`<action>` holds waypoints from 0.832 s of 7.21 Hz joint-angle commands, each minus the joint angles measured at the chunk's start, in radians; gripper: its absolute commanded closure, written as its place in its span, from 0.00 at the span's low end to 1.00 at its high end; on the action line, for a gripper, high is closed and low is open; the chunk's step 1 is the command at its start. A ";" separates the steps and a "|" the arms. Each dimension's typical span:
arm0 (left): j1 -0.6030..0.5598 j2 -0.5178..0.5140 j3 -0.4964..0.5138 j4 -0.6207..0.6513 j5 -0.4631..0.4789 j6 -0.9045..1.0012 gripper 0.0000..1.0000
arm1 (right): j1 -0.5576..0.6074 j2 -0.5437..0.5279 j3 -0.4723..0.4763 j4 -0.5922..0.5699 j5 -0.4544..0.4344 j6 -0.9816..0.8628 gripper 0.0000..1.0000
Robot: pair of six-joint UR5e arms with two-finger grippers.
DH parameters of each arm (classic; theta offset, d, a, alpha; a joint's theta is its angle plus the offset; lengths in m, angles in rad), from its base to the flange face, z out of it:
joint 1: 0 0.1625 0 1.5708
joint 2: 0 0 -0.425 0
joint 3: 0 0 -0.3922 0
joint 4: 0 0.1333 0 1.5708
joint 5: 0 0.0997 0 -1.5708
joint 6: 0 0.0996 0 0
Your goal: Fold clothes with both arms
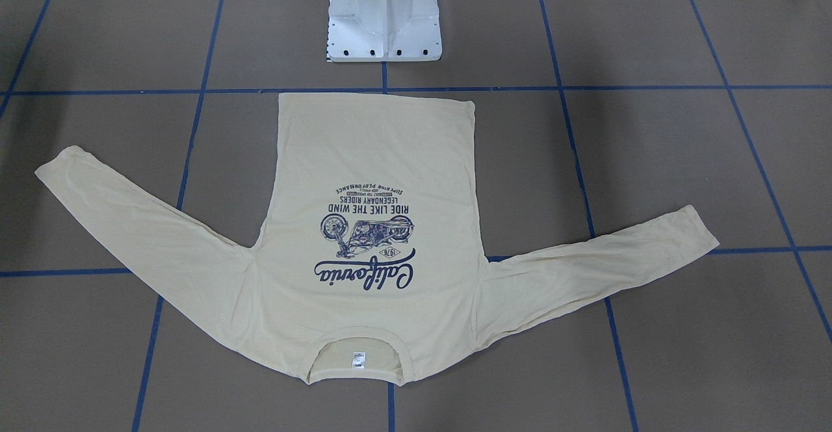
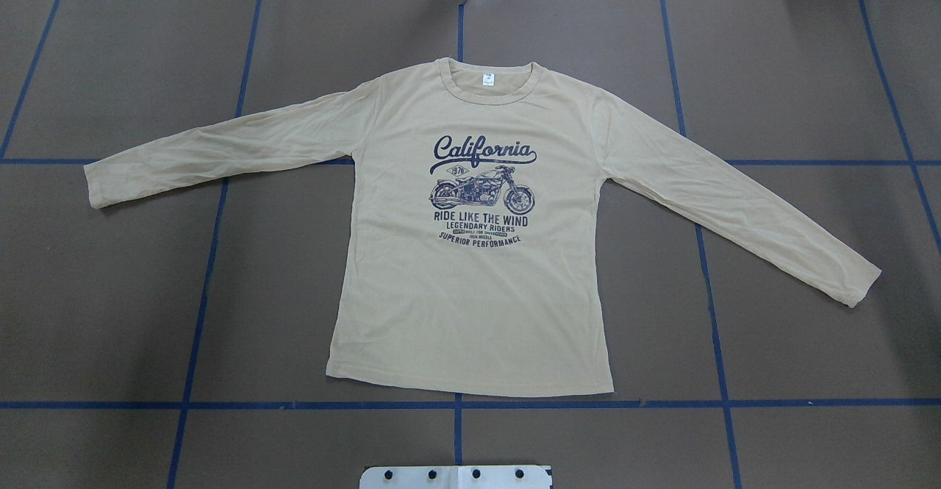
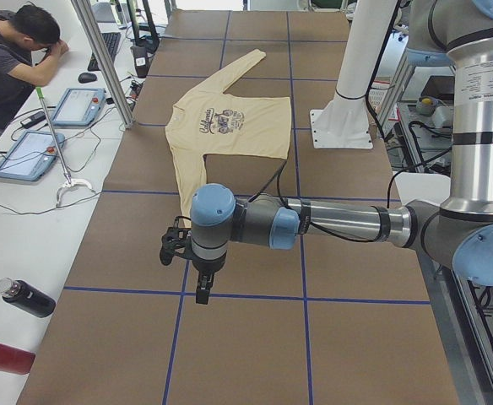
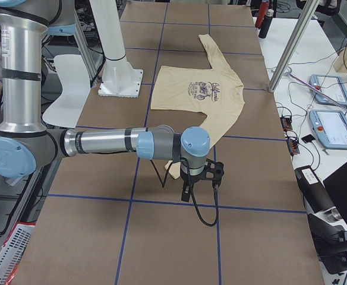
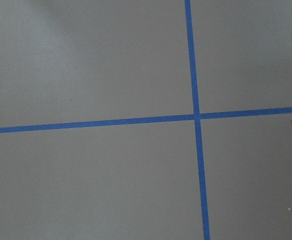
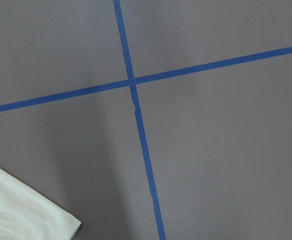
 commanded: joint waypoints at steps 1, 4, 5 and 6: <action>0.000 0.002 0.000 -0.002 0.000 0.001 0.00 | -0.001 0.001 -0.002 0.003 0.002 -0.006 0.00; 0.000 -0.006 -0.002 -0.002 -0.002 -0.002 0.00 | -0.001 0.015 0.011 0.008 0.002 -0.004 0.00; 0.000 -0.027 -0.002 0.000 0.000 -0.005 0.00 | -0.001 0.056 0.010 0.008 0.004 -0.004 0.00; 0.005 -0.064 0.000 -0.003 0.000 -0.005 0.00 | -0.011 0.076 -0.002 0.008 -0.002 -0.015 0.00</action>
